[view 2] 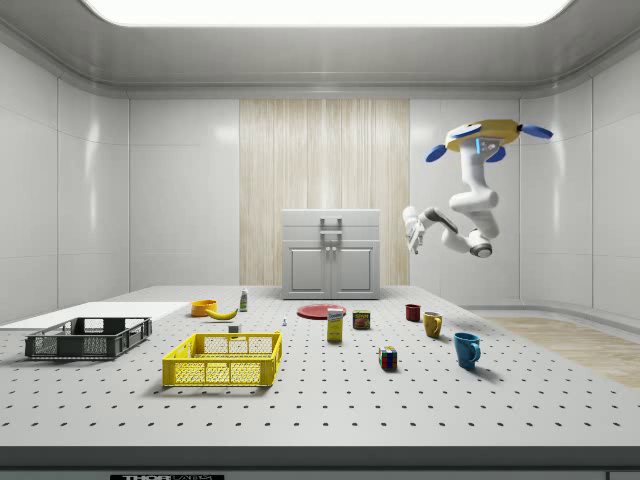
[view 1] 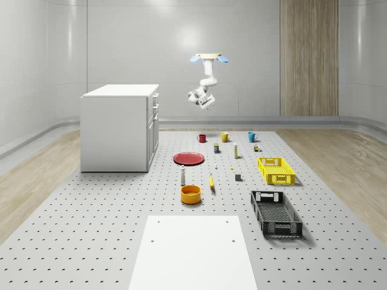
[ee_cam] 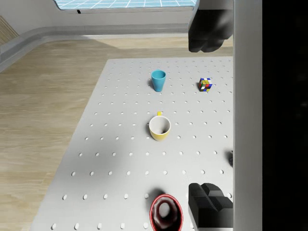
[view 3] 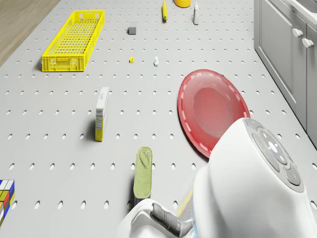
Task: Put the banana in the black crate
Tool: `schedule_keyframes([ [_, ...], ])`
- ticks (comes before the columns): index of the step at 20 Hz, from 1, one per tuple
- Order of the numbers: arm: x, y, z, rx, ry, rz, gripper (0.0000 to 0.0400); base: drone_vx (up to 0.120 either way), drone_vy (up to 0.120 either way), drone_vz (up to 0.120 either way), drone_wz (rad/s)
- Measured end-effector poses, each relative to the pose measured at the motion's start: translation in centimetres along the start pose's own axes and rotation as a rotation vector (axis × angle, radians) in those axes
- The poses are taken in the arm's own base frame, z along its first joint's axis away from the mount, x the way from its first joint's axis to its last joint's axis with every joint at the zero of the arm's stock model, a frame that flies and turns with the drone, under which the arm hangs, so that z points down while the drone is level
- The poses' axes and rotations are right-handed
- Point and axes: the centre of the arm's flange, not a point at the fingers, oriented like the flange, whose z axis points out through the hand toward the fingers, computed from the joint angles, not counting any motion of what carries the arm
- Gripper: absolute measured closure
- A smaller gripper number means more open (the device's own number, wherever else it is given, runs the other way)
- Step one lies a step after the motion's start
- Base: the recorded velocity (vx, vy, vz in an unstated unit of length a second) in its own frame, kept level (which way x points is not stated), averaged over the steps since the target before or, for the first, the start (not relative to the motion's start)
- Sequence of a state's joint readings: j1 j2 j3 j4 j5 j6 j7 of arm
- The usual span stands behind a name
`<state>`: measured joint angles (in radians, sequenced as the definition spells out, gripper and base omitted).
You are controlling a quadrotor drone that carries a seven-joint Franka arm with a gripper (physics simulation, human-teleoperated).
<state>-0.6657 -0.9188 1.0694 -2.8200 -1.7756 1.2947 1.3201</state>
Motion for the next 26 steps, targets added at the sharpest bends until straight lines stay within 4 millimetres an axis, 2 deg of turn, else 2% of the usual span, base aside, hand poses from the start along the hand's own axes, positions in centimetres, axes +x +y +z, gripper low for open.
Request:
schedule_keyframes([
  [5,-1.9,-1.9,0.3,-0.195,0.2,-0.007,0.0,0.12,0.0,-0.12,0.0],
  [10,-2.7,-2.7,0.7,-0.274,0.284,-0.01,0.0,0.12,-0.112,-0.12,0.0],
  [26,-3.2,-3.1,0.9,-0.325,0.339,-0.012,0.0,0.12,-0.008,-0.002,0.0],
])
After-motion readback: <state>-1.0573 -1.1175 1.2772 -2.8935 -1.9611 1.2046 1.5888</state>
